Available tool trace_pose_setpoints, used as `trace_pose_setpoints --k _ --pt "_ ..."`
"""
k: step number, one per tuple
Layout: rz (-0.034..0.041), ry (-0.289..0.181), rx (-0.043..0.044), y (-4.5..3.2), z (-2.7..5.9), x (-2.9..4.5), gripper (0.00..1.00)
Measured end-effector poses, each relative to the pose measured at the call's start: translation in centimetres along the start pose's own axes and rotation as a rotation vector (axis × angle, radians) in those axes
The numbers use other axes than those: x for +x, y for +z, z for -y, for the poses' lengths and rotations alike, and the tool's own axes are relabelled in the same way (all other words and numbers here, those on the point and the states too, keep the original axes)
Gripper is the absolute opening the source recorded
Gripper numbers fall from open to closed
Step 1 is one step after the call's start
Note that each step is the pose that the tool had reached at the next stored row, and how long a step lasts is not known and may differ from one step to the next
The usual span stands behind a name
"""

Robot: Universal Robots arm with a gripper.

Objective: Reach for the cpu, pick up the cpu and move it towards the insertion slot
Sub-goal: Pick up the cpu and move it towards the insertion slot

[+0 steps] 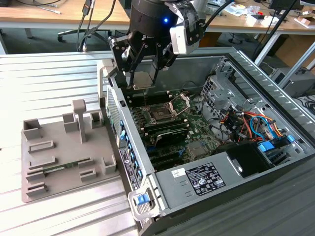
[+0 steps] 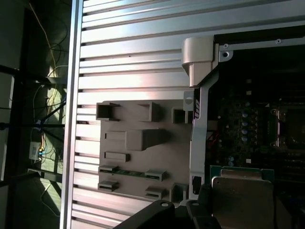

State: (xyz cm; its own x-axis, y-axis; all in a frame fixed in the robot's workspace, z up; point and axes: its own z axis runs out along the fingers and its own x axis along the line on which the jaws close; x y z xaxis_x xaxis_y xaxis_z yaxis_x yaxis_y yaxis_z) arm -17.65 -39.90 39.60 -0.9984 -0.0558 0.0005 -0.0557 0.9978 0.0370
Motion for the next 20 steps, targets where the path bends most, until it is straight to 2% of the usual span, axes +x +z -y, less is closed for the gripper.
trace_pose_setpoints --k 20 --pt "-0.0001 0.000 0.0001 -0.01 0.07 -1.28 0.55"
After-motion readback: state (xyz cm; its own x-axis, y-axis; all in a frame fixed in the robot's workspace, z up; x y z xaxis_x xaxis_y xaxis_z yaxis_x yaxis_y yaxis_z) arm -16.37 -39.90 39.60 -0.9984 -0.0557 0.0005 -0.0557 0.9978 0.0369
